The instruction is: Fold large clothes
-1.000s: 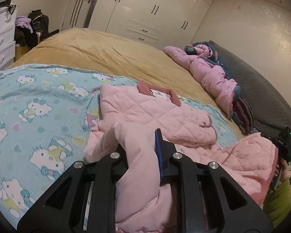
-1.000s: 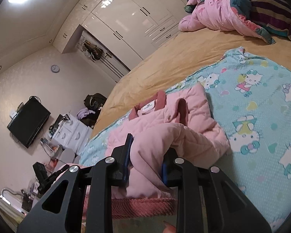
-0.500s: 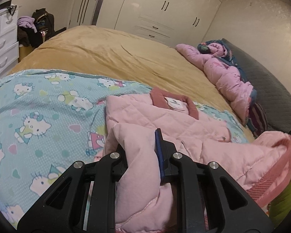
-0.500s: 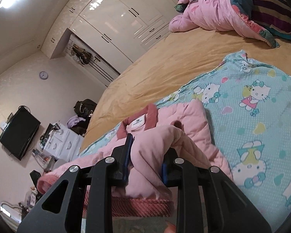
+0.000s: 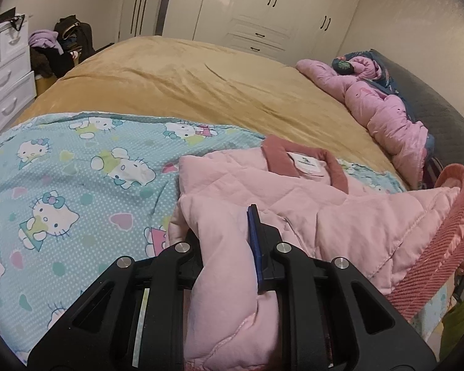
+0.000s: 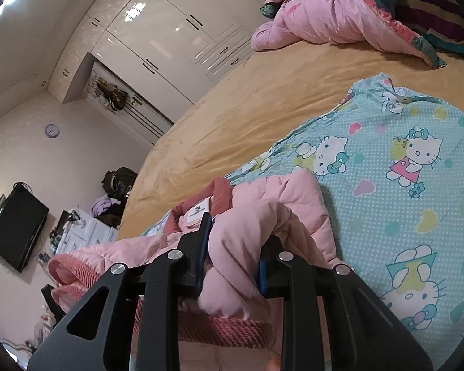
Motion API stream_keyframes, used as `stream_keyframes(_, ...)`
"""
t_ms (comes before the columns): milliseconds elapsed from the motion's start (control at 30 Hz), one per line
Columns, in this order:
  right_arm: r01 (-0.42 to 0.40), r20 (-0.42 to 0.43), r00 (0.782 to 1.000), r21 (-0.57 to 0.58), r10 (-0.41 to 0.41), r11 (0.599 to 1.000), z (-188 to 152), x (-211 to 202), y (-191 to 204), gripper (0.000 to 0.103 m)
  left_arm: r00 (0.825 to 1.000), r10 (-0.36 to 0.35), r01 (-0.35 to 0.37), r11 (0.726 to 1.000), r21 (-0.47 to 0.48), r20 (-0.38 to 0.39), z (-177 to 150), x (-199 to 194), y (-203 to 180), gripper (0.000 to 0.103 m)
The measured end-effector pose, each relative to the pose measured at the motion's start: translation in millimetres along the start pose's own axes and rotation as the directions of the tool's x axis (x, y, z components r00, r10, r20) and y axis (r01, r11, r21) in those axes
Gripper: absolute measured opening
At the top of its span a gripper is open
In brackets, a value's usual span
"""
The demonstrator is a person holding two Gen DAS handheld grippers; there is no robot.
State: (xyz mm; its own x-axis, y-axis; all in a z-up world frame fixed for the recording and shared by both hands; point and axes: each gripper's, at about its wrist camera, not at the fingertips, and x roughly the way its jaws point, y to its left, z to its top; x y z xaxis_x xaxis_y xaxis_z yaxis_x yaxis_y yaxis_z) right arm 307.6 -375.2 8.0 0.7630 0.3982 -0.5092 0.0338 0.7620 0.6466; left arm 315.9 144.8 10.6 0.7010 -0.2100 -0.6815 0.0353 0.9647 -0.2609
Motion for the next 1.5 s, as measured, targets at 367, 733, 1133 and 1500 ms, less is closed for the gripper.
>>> stream_keyframes(367, -0.003, -0.012, 1.000, 0.050, 0.004, 0.999, 1.7, 32.6, -16.6, 0.028, 0.999, 0.018, -0.019, 1.000, -0.023, -0.046, 5.2, 38.7, 7.5, 0.013)
stream_keyframes(733, -0.238, 0.043, 0.971, 0.074, 0.236, 0.968, -7.8, 21.7, -38.7, 0.069, 0.997, 0.041, -0.042, 0.999, -0.019, -0.070, 3.5, 55.3, 5.8, 0.014)
stream_keyframes(1133, 0.050, 0.076, 0.996, -0.150, -0.039, 0.987, -4.1, 17.8, -23.3, 0.093, 0.996, 0.039, -0.046, 0.996, -0.081, -0.078, 10.1, 60.0, 8.3, 0.024)
stream_keyframes(1500, 0.223, -0.023, 0.969, -0.362, -0.247, 0.905, -41.6, 75.3, -9.3, 0.093, 0.997, -0.063, 0.058, 0.993, -0.104, -0.048, 25.8, 20.4, 5.0, 0.070)
